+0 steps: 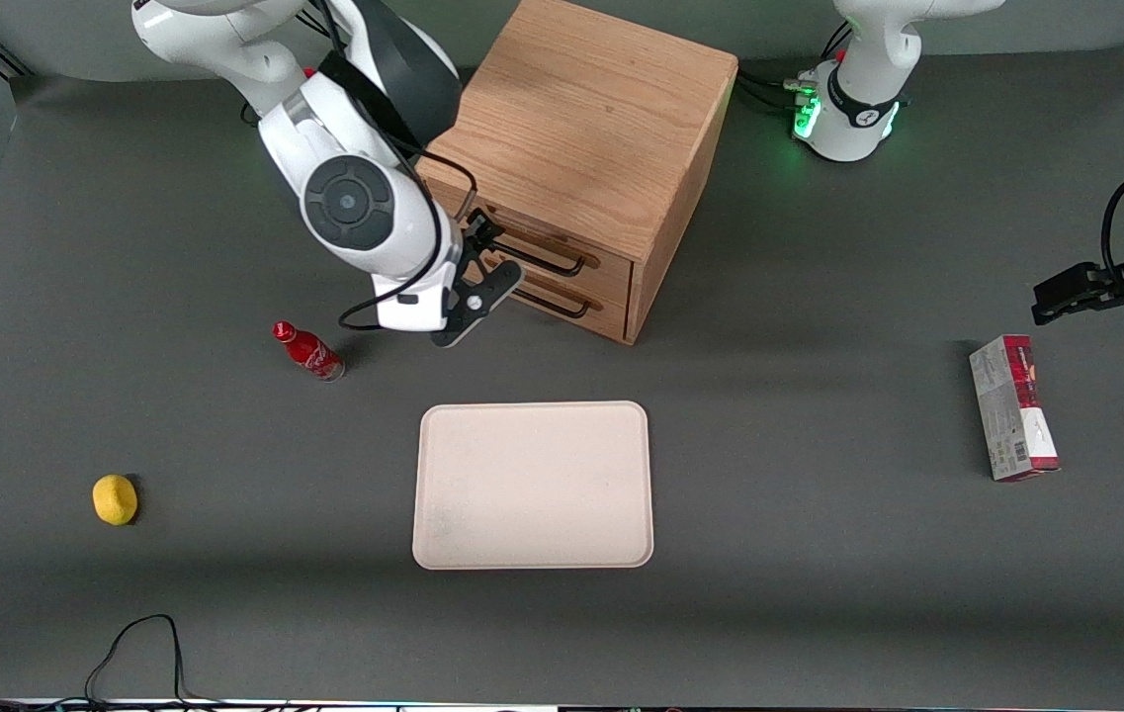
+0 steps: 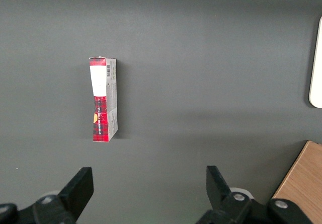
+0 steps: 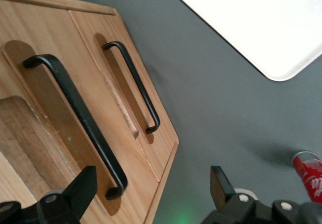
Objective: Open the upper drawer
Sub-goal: 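Move the right gripper toward the upper drawer's black handle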
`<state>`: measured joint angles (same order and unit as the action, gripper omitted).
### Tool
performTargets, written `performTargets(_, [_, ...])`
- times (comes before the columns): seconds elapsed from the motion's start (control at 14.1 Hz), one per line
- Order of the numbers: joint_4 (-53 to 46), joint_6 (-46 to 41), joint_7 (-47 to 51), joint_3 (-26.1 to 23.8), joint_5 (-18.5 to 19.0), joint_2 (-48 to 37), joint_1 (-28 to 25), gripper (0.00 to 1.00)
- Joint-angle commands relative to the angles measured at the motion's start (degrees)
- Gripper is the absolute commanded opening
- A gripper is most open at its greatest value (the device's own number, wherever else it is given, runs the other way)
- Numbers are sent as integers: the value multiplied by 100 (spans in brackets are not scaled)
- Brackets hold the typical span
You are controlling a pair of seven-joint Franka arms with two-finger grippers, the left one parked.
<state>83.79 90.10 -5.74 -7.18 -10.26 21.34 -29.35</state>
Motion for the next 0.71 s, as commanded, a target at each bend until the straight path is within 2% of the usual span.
performTargets(0.0, [-196, 95, -77, 24, -204, 169, -106, 100])
performTargets(0.64, [-196, 280, -103, 24, -319, 344, -194, 100])
